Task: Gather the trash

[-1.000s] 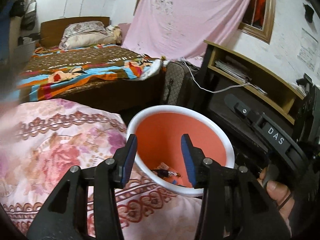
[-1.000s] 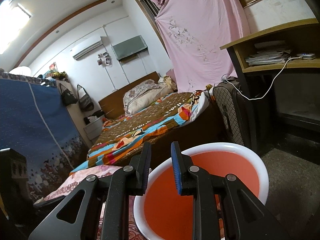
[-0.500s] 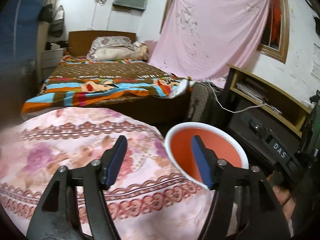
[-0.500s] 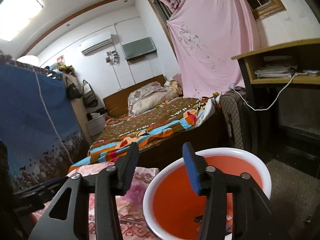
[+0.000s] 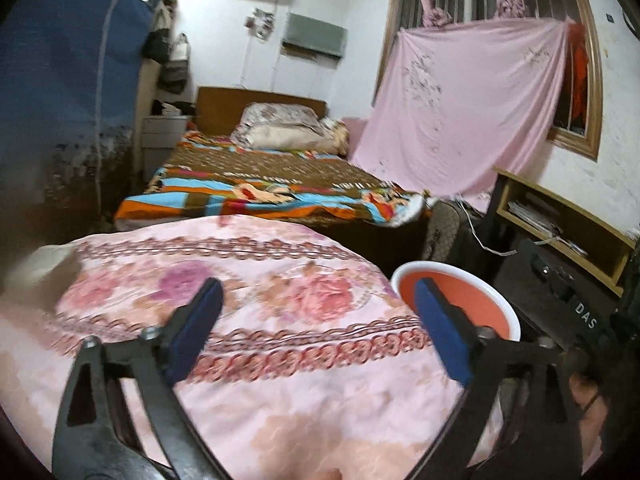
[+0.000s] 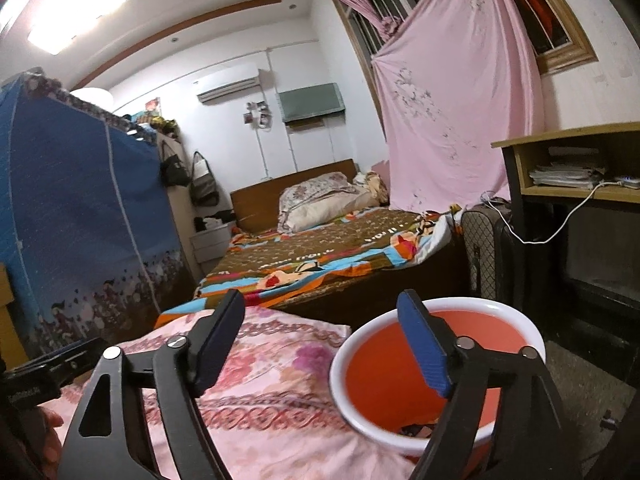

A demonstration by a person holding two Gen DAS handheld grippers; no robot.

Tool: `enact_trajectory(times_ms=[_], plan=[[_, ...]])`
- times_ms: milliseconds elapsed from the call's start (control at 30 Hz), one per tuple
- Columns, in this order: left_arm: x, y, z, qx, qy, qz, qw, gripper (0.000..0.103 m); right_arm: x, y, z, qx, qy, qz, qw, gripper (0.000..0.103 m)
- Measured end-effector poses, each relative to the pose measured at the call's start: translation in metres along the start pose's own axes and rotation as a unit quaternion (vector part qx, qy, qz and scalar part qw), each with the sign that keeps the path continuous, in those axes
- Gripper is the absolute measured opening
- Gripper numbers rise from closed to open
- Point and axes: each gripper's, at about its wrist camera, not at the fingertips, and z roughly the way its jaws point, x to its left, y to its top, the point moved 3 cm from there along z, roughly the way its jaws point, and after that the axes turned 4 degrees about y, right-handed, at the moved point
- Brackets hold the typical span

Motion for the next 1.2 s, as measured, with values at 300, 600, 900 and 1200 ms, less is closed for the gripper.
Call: enact_trajectory(times_ms=[300, 600, 900, 1200], plan=[[0.037, -0.025, -0.054, -0.033, 0.044, -0.007, 0.9984, 0.091, 0.037, -0.025, -0.041, -0.001, 0.023, -0.029, 0.999, 0.103], [0.071, -0.054, -0.092, -0.045, 0.093, -0.021, 0.9944, 0.091, 0.073, -0.055, -0.081, -0.01, 0.031, -0.076, 0.997, 0.103], [0.084, -0.075, -0.11, -0.051, 0.117, -0.022, 0.9916, 0.092, 0.088, -0.072, -0.104, -0.024, 0.03, -0.101, 0.994, 0.103], [0.087, -0.082, -0.116, -0.054, 0.129, -0.011, 0.9901, 0.091, 0.094, -0.083, -0.104, -0.014, 0.032, -0.116, 0.993, 0.103]])
